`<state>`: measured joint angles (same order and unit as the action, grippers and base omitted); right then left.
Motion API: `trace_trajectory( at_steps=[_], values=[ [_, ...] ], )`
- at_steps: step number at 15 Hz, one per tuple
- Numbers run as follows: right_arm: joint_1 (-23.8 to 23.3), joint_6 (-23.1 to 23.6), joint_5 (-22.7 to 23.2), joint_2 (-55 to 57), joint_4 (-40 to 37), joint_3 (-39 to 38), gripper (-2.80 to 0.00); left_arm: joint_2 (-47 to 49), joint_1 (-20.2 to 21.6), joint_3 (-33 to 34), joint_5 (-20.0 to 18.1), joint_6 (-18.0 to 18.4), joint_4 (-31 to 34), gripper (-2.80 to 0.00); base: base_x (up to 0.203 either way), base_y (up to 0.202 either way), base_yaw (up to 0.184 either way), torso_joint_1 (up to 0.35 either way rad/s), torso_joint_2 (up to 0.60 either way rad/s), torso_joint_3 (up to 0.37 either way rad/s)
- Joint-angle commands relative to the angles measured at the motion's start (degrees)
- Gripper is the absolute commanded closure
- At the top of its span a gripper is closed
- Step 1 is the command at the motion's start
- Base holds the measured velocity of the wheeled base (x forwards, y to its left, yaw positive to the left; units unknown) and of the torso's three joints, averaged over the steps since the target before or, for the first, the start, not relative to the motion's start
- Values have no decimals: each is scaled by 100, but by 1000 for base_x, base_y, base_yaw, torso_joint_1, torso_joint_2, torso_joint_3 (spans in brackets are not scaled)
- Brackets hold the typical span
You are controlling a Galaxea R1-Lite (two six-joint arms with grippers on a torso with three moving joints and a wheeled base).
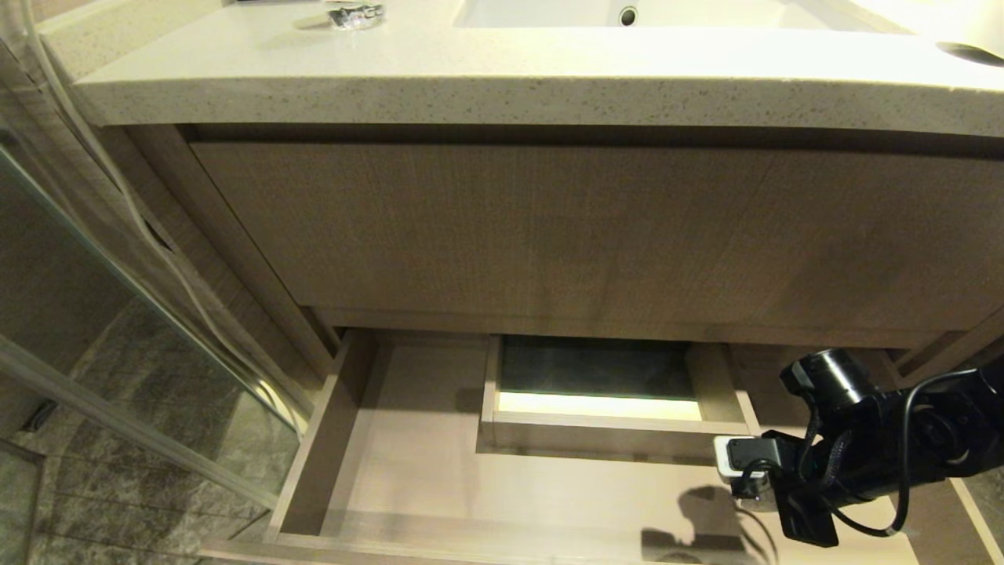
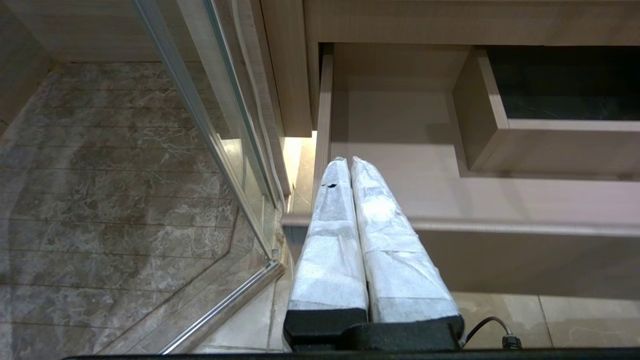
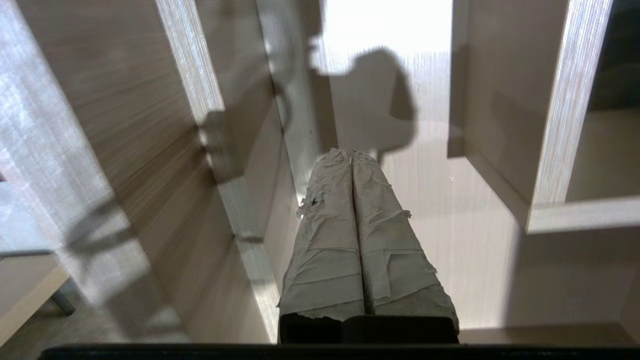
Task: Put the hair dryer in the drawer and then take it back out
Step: Pull open the drawer
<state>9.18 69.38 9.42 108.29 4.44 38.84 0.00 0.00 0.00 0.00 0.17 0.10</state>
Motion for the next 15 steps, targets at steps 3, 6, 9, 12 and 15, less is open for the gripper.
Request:
trace_trajectory(
  at_steps=[3,6,9,12,15],
  values=[
    [116,32,-25,157,-130,-26,0,0,0,0,0,1,-1,0,0,0,0,0,0,0],
    [122,36,-240,207,-611,-3,0,0,0,0,0,1,-1,0,0,0,0,0,0,0],
    [136,5,-190,-318,-864,51,0,0,0,0,0,1,-1,0,0,0,0,0,0,0],
    [55,-245,-159,-1581,-918,81,0,0,0,0,0,1,-1,0,0,0,0,0,0,0],
    [-212,-418,-260,-3330,-1195,101,0,0,0,0,0,1,-1,0,0,0,0,0,0,0]
  ],
)
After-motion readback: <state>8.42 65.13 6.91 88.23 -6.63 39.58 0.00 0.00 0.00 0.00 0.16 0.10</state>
